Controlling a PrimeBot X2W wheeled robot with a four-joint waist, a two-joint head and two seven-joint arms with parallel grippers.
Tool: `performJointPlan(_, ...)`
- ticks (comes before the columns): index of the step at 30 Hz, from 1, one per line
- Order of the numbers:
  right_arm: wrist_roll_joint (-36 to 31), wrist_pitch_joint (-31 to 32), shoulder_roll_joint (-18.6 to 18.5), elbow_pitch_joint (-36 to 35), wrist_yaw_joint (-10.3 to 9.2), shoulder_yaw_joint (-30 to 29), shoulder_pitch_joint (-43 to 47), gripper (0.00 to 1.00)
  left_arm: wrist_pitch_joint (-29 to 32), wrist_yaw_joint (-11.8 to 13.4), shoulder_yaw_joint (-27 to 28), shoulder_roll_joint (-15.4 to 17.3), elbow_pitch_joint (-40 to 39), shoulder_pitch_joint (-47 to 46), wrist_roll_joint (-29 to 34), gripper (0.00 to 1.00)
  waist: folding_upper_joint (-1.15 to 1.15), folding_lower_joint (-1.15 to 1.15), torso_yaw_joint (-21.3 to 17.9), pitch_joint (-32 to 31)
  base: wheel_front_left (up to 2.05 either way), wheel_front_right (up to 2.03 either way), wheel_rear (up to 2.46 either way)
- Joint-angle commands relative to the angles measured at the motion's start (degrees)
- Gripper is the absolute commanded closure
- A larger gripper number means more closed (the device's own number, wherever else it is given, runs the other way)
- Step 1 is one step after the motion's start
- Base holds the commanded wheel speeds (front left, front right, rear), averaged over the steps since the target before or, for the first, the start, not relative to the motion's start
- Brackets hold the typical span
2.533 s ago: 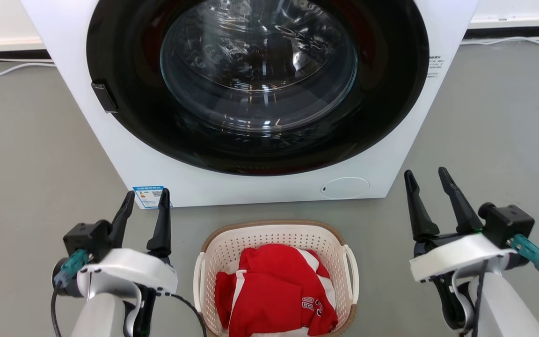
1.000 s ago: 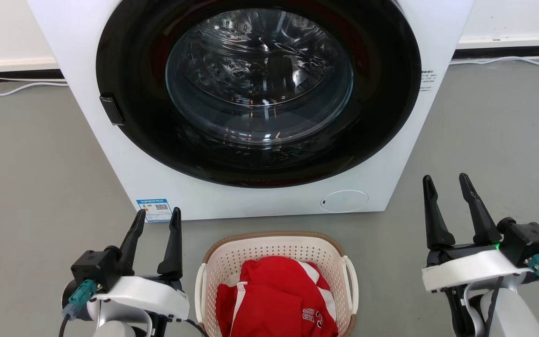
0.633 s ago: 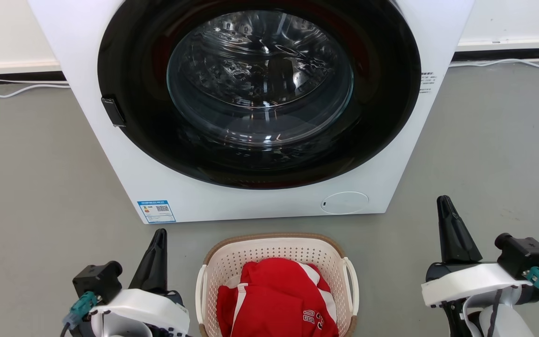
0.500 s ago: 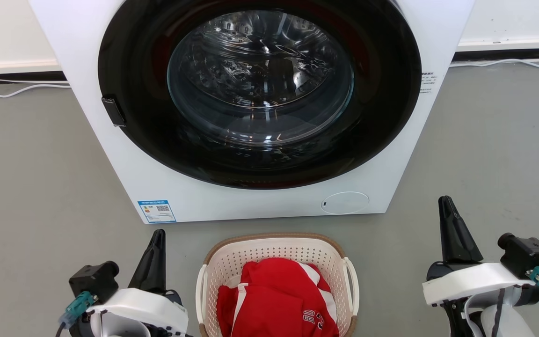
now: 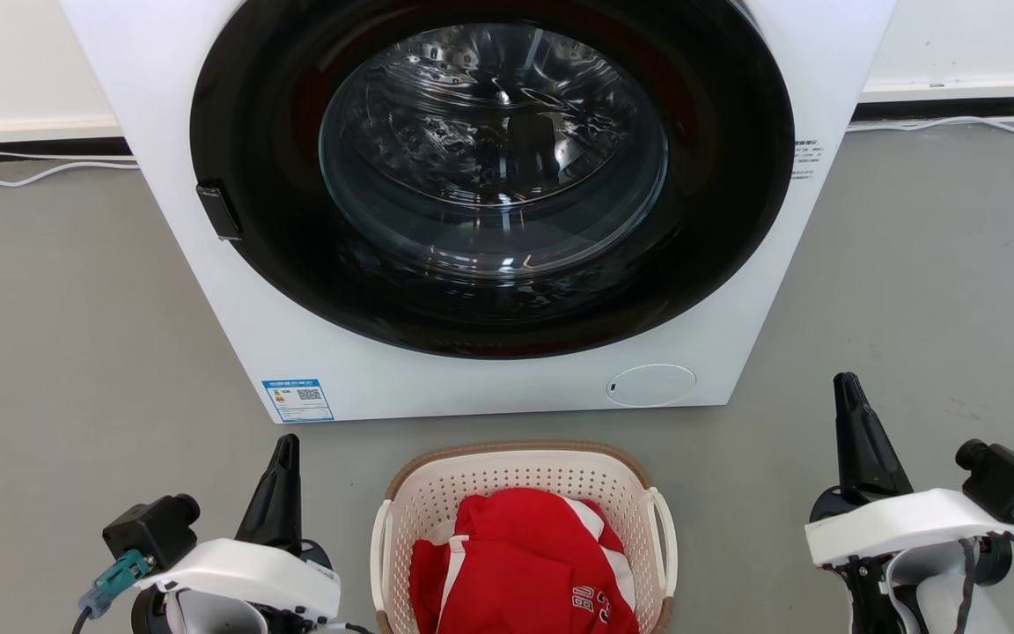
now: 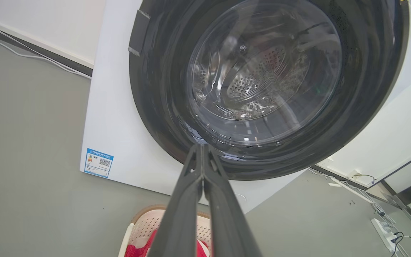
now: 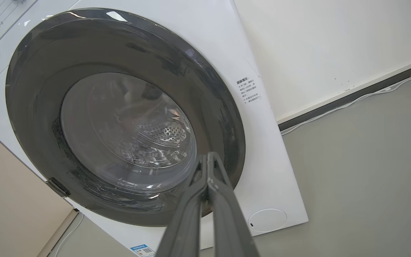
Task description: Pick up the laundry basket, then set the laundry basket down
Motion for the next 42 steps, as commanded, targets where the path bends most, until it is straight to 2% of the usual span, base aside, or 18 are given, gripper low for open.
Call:
performJointPlan(1, 1.8, 0.53, -0.3, -1.85, 0.09, -0.34, -0.95, 1.0, 0.57, -0.44, 0.79, 0.3, -1.74, -1.53, -1.64, 1.0, 0.0, -0.01, 0.02, -0.04, 0.0, 0.0, 0.0)
performJointPlan(42, 27.29, 7.28, 0.07, -2.22, 0.23, -2.0, 0.28, 1.0, 7.31, -1.23, 3.98, 0.56, -2.01, -1.56, -25.56, 1.0, 0.0, -0.01, 0.65, -1.12, 0.0, 0.0, 0.0)
